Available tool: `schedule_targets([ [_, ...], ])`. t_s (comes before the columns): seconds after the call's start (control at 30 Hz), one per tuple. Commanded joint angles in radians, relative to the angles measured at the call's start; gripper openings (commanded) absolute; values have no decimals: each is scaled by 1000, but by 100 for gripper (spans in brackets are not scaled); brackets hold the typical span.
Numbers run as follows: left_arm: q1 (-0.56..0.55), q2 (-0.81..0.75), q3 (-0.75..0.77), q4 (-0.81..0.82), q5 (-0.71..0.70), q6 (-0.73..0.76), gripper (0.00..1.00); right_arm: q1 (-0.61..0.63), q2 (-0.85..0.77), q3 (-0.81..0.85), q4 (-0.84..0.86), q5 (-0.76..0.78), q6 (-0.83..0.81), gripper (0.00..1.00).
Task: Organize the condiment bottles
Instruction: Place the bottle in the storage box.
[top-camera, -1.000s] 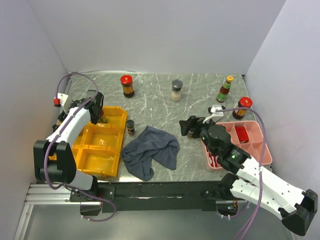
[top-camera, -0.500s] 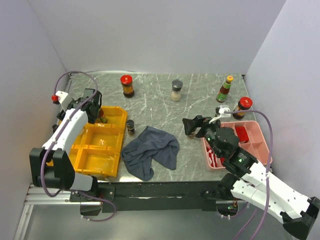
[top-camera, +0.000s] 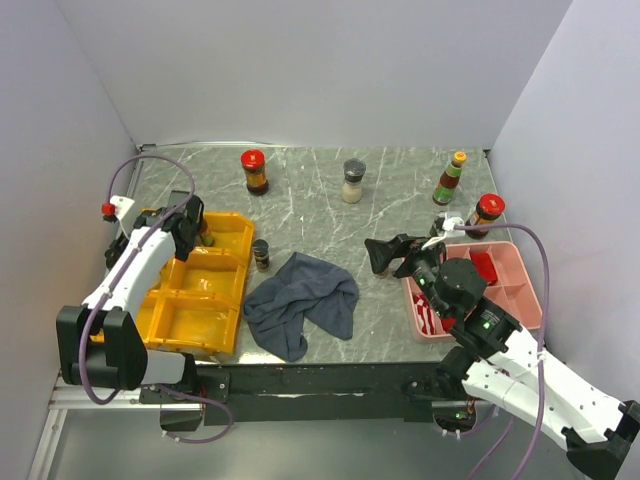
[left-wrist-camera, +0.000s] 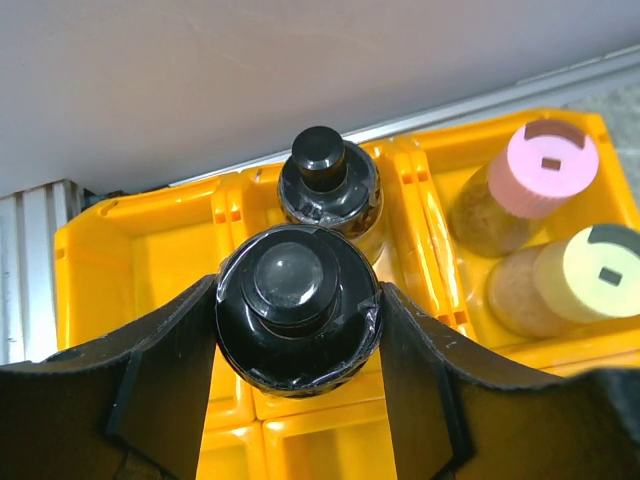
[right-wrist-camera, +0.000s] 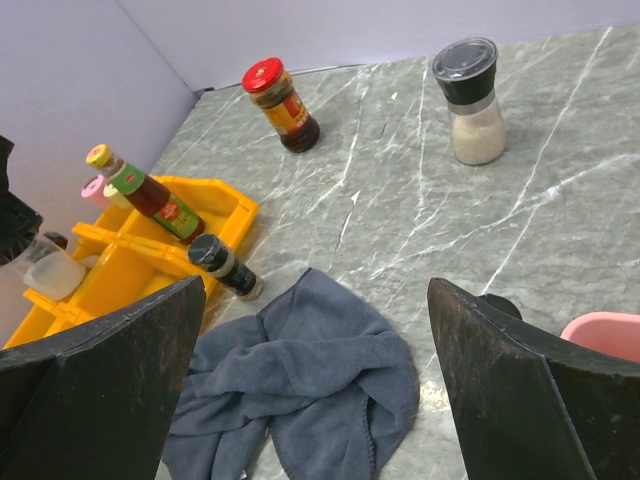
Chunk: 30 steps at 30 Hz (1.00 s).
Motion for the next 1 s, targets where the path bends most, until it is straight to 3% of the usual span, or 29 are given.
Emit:
schedule_targets([
  [0.0,-1,-42,-52,92,-22,-25,1,-1,-33,0,19,-6,-11,100],
  [0.5,-1,56,-189,270,-7,-67,4,-3,13,24,4,-3,-17,100],
  [0.6,0,32,-233,328,8,-34,21,-1,33,32,-2,-3,-19,100],
  [0.63,0,19,-243,383,31,-12,33,-1,37,35,-9,-3,-19,100],
  [0.7,0,16,-253,425,53,39,46,-3,45,40,-12,0,-19,100],
  [0.73,0,21,-250,419,58,37,63,-3,45,43,-15,2,-19,100],
  [0.77,0,25,-241,399,55,24,70,-1,45,46,-15,3,-20,100],
  [0.83,0,38,-194,315,50,-16,80,-1,44,49,-24,11,-23,100],
  [0.97,-24,21,-94,164,32,-79,87,-1,37,49,-32,18,-26,100],
])
